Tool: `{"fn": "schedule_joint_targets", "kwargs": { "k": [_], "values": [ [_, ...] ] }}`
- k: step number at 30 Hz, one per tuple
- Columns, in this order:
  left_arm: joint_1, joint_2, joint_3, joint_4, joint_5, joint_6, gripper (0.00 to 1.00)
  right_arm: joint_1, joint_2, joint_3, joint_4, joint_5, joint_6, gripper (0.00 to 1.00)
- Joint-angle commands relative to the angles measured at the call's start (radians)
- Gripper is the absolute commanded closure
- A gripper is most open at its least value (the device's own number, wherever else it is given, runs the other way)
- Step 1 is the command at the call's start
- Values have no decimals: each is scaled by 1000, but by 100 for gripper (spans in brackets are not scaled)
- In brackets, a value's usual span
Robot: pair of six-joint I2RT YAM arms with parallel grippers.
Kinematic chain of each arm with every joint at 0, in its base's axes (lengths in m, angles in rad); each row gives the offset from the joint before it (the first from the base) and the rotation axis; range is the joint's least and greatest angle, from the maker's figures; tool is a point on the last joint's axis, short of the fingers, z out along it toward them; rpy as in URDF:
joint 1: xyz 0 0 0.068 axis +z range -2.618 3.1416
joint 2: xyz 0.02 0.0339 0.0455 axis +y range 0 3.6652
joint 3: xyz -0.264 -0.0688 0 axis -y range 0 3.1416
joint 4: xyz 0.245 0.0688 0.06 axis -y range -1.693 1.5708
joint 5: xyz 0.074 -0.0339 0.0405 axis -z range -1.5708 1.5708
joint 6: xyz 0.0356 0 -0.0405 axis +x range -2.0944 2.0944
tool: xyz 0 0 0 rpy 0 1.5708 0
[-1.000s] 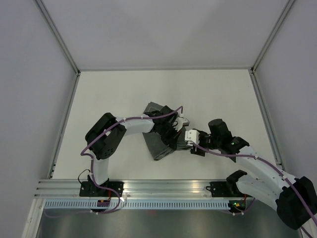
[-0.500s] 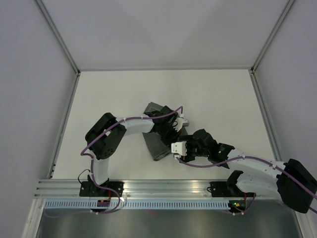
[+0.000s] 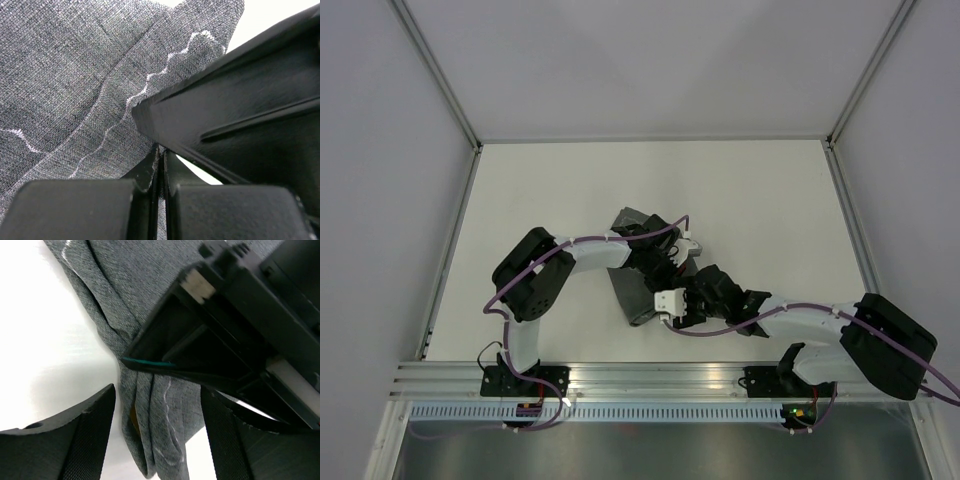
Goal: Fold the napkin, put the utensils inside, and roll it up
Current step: Roll the napkin with the utensil
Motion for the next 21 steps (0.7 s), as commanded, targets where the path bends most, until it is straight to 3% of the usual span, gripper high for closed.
{"fn": "schedule_joint_targets", "kwargs": {
  "k": [1,6,11,17,21],
  "values": [
    [-3,35,-30,-67,-16,44,98,22,31,-14,67,33,-10,27],
    [-3,37,-27,-67,-13,47,98,41,51,-29,72,58,-26,32],
    [-3,29,-24,-72,-5,50,98,51,86,-19,57,82,-39,43],
    [2,7,-21,-84,-3,58,98,74,107,-19,26,101,-49,66],
    [8,-6,-16,-90,-7,56,98,90,115,-3,-20,101,-43,86]
  ]
}}
